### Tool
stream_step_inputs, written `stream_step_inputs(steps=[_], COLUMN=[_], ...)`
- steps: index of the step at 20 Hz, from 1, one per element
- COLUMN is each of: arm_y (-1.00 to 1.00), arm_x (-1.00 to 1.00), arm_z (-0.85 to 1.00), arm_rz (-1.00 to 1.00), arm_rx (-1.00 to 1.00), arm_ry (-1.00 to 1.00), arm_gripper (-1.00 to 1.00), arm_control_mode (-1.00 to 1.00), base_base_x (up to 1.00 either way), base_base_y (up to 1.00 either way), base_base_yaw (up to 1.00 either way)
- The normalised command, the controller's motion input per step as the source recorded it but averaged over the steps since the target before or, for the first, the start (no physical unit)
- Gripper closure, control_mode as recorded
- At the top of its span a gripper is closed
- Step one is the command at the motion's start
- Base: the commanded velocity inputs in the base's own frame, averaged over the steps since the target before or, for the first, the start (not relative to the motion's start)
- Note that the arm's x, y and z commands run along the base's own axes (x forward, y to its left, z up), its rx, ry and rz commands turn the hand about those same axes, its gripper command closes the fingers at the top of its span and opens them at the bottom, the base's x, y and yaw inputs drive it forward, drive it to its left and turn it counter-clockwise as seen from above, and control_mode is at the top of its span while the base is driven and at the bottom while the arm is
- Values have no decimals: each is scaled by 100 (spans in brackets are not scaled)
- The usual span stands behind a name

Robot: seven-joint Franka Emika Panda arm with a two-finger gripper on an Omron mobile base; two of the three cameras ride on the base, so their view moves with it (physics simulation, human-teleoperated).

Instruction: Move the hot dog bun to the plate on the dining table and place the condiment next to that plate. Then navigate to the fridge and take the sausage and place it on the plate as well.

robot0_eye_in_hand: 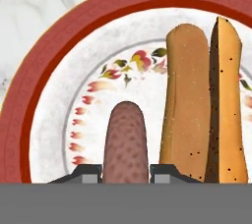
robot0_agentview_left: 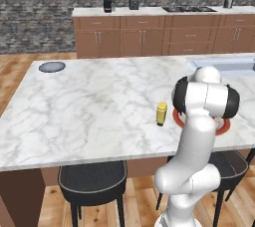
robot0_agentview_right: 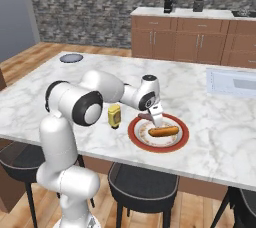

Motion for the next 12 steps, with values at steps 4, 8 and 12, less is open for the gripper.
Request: stream_step_inputs(steps=[4,8,12], arm_y=[-6,-7,-6], arm_x=[14,3,2], arm_z=[-18,-21,-20], arm_rz=[0,0,0], arm_rx=[0,0,0], arm_ry=[0,0,0], arm_gripper=[100,100,100], arm_control_mode=[-100,-100,-100], base_base_x=[0,0,0], base_base_y=[0,0,0], base_base_yaw=[0,0,0])
